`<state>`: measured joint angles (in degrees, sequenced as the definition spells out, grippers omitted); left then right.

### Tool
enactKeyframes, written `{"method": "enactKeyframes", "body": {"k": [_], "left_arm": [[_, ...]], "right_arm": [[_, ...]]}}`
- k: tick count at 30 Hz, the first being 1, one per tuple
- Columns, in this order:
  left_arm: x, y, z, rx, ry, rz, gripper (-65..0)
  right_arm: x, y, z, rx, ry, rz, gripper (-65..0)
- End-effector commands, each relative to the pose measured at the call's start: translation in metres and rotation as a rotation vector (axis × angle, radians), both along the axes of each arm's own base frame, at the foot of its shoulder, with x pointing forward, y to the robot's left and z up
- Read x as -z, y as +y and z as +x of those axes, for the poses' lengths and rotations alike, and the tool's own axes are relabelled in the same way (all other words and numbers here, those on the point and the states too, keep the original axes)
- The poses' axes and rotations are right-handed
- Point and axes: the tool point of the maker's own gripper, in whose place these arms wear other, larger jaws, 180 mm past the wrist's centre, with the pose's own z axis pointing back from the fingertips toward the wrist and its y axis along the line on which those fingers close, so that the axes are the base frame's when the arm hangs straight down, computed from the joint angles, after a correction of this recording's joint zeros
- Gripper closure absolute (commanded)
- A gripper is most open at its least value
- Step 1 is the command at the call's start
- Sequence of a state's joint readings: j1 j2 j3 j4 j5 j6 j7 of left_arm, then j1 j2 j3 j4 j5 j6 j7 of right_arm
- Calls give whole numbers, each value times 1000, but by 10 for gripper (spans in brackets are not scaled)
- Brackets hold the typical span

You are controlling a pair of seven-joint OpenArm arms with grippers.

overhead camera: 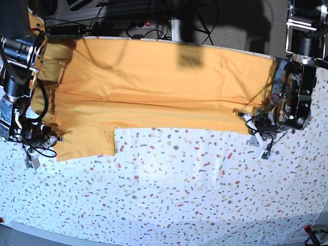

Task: Fold the T-shirt properly
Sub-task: 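Pull the folded hem further toward the collar with both grippers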

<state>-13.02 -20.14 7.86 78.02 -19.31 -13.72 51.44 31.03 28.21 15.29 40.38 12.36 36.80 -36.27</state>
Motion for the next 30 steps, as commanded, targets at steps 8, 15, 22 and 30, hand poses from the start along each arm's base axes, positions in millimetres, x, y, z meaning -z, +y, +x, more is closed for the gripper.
{"method": "enactKeyframes", "body": {"k": [8,15,22,30], "left_arm": [[-57,-15,17,59,-160,4,0],[-76,-27,-1,110,-196,22,0],[-89,-11,-33,123,-236,150,0],[-67,5,-71,113,-172,235,0]], "right_arm": [[-72,16,13,-145,-187,-93,0],[-82,45,-38,-276,-228,-221,0],[-103,32,-97,-242,-250,-282,0],[-116,-5,-152,-120,-248,-263,0]]}}
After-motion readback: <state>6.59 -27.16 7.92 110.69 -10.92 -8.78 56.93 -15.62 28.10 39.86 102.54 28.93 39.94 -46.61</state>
